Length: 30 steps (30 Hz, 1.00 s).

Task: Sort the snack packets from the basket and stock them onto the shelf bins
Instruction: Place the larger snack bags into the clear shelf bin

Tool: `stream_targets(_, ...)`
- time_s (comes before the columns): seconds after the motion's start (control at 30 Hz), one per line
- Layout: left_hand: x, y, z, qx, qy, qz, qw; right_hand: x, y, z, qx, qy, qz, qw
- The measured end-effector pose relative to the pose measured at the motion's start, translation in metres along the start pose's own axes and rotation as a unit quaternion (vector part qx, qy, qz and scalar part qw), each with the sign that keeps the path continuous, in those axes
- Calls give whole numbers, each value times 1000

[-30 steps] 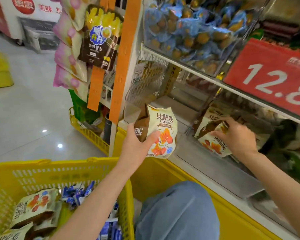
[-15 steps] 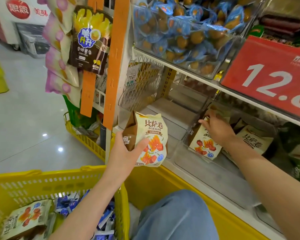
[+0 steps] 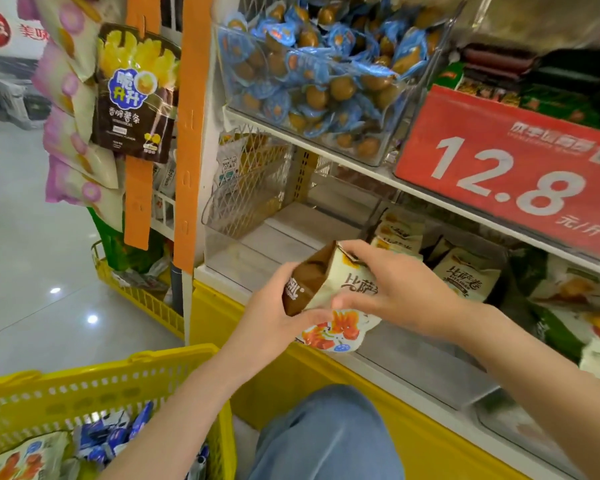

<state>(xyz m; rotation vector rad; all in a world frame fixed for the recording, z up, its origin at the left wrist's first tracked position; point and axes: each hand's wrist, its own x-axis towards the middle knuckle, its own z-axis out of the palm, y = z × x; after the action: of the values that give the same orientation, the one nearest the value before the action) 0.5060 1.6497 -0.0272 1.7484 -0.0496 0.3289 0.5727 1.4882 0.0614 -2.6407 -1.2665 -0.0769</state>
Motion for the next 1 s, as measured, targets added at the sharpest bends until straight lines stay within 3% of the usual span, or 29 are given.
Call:
stream_targets(0.1,16,16,13,13,-34,58,998,-19,9,-20,-9,40,39,998)
stream_targets(0.2,37,31,38,18,15,97,995,-42,23,-36,-39,190,62,979)
stream_targets(0.27,48,36,59,34,22,103,994,-57,33,-43,-109,268,69,955)
stream_targets(0.33,54,33,79,80,-11,102,992,-70,46,-41,-201,288,75,933)
stream_targets(0.4,56,22,93,207,-24,108,972,-78,63,-30,-282,275,90,915)
stream_targets(0.5,53,0,97,376,-47,140,915,-78,90,-11,-314,158,205,913)
stream_targets(0.63,46,-23,89,478,-106,199,849,-65,136,13,-290,7,269,919)
stream_targets(0.73,44,-28,87,473,-106,210,849,-51,158,16,-194,-12,311,930)
stream_targets(0.9,42,-31,88,455,-94,216,859,-33,176,15,-48,-65,295,952)
stream_targets(1.0,41,-32,87,453,-100,223,858,-31,178,18,-24,-48,287,956)
